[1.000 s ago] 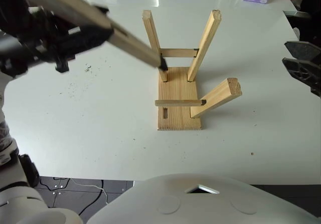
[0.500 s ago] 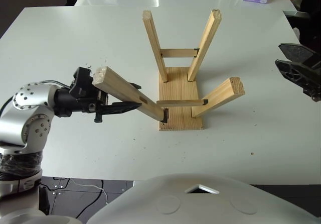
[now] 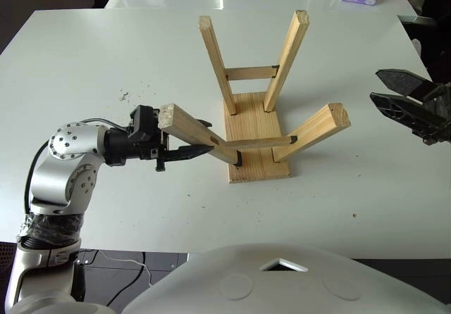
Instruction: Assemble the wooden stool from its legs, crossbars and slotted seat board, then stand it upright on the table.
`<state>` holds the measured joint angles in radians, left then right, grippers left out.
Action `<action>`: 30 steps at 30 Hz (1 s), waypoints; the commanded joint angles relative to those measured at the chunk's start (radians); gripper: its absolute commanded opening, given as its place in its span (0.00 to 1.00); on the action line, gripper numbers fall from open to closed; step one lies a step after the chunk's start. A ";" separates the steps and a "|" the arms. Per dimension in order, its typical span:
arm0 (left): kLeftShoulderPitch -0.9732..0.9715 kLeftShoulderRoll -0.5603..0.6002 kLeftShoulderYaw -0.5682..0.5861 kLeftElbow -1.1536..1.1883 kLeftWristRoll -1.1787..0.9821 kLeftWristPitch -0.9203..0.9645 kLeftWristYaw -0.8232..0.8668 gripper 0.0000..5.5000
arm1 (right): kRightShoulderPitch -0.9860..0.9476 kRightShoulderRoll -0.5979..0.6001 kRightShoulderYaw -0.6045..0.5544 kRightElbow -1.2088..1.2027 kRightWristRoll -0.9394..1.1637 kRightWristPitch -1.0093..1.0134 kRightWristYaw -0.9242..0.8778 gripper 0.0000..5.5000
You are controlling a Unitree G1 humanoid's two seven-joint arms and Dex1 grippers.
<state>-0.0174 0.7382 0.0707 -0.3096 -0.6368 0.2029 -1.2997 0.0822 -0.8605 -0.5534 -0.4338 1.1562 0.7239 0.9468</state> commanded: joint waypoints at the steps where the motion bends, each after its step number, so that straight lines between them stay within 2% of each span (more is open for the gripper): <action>1: -0.001 0.022 -0.033 0.044 0.094 -0.018 0.023 0.37 | 0.000 0.005 0.005 -0.016 -0.023 -0.017 0.008 0.57; 8: -0.055 0.010 -0.031 0.005 0.104 -0.011 0.105 0.37 | 0.013 0.013 0.014 -0.038 -0.036 -0.025 0.012 0.57; 17: -0.103 0.032 -0.013 -0.073 0.038 0.118 0.153 0.37 | 0.034 0.022 0.011 -0.061 -0.045 -0.028 0.002 0.57; 30: -0.230 0.034 -0.199 0.026 0.178 0.231 0.193 0.37 | 0.035 0.046 0.075 -0.085 -0.079 -0.049 0.006 0.57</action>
<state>-0.2526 0.7541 -0.0800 -0.3182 -0.5171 0.3821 -1.1134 0.1183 -0.8229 -0.4993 -0.5049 1.0961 0.6907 0.9477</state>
